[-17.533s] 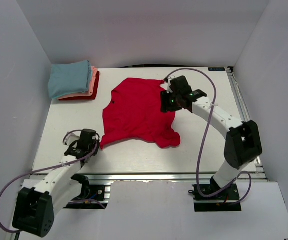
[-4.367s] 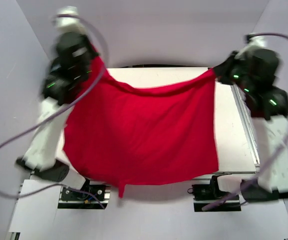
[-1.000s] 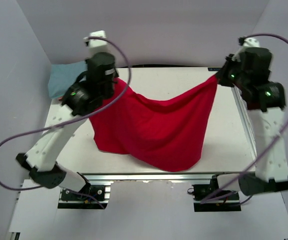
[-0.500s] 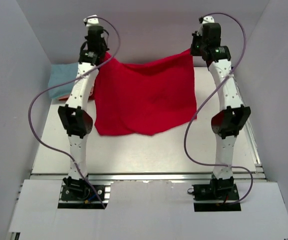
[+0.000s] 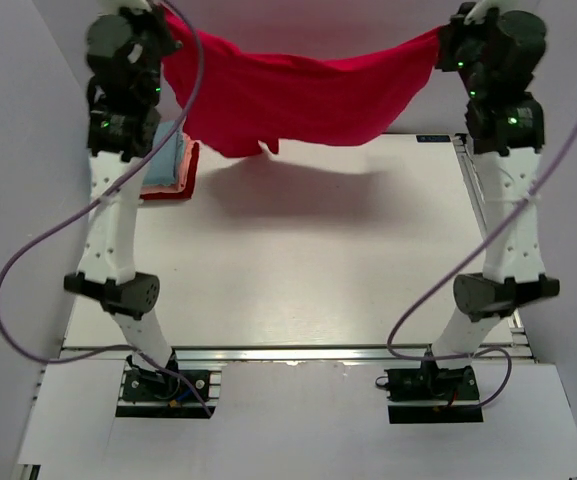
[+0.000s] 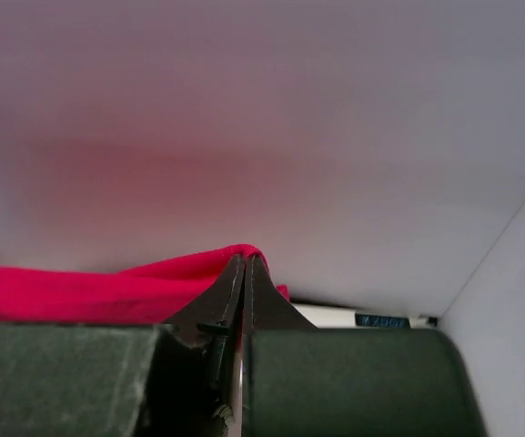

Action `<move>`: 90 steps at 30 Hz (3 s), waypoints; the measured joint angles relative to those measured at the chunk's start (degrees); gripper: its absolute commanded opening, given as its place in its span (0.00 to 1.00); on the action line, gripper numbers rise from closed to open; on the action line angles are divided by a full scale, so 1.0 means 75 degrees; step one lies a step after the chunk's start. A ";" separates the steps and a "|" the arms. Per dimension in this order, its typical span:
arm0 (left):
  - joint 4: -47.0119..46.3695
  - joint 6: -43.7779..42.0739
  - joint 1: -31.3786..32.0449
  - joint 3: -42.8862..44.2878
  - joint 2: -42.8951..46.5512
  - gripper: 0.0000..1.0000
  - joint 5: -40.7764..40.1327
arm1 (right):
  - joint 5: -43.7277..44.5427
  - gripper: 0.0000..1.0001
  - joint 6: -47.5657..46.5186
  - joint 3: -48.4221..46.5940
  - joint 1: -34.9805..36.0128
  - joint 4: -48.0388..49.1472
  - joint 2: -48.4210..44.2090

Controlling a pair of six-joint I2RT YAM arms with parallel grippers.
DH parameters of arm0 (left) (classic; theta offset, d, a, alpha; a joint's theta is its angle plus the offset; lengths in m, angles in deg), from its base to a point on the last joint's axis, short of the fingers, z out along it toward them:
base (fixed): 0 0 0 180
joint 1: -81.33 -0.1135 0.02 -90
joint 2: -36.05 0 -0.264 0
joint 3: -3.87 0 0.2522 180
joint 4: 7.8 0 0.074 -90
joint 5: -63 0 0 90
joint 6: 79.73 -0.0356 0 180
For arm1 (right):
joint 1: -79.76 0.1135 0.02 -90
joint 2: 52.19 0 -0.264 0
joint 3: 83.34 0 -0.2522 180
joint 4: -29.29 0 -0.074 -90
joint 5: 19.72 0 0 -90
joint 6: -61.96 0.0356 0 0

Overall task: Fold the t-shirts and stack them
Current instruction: Flatten out the tshirt

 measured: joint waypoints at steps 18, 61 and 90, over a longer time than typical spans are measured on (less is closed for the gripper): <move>0.1562 -0.0087 0.1201 -0.0819 0.1993 0.00 -0.0930 | 0.0055 0.00 0.0055 0.2355 0.0487 -0.1137 -0.2987; 0.1163 -0.0455 0.0793 -0.1597 0.1466 0.00 -0.1023 | 0.0440 0.00 0.0052 0.3826 0.0414 -0.0606 -0.2346; 0.2699 0.0425 0.1032 -0.2582 0.3841 0.00 -0.0227 | 0.0280 0.00 0.0600 0.3990 0.0335 -0.2349 -0.4849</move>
